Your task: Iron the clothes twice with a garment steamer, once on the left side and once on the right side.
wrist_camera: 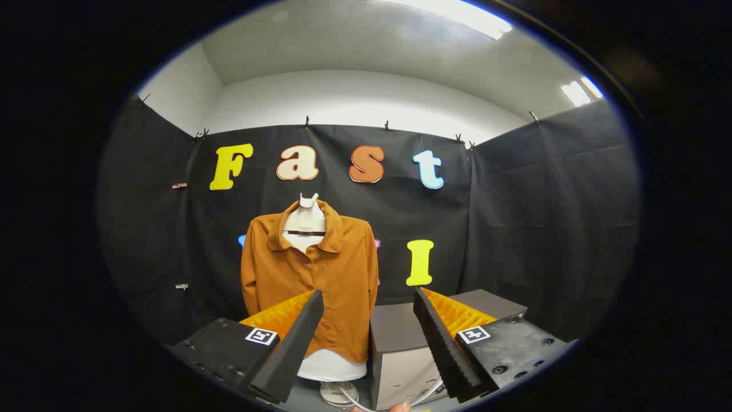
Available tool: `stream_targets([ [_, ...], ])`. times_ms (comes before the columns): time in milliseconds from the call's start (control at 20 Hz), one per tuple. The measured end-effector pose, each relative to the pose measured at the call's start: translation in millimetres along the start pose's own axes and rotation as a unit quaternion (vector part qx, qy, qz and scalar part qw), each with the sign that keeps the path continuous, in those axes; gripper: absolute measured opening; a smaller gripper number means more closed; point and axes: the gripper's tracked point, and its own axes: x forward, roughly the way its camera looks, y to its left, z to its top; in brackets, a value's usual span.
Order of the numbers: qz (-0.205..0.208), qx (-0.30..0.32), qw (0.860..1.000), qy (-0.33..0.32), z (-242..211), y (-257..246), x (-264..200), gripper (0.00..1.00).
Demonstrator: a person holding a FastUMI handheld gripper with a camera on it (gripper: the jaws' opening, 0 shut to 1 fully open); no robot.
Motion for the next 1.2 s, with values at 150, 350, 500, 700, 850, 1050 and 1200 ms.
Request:
stream_targets([
  [150, -0.001, 0.005, 1.0, -0.015, 2.5, -1.9, 2.3, 0.98],
  [350, 0.011, 0.013, 1.0, -0.023, 6.5, 7.3, 13.2, 0.98],
  [500, 0.017, 0.025, 0.999, -0.014, 4.4, 17.9, 18.0, 0.98],
  [700, 0.024, 0.031, 0.999, -0.004, 3.2, 30.0, 22.8, 0.98],
  [850, 0.029, 0.033, 0.999, 0.014, -6.3, 35.8, 23.2, 0.98],
  [1050, 0.039, 0.034, 0.998, 0.03, -18.1, 44.0, 26.0, 0.99],
  [1200, 0.039, 0.036, 0.998, 0.029, -20.3, 45.1, 28.8, 0.99],
])
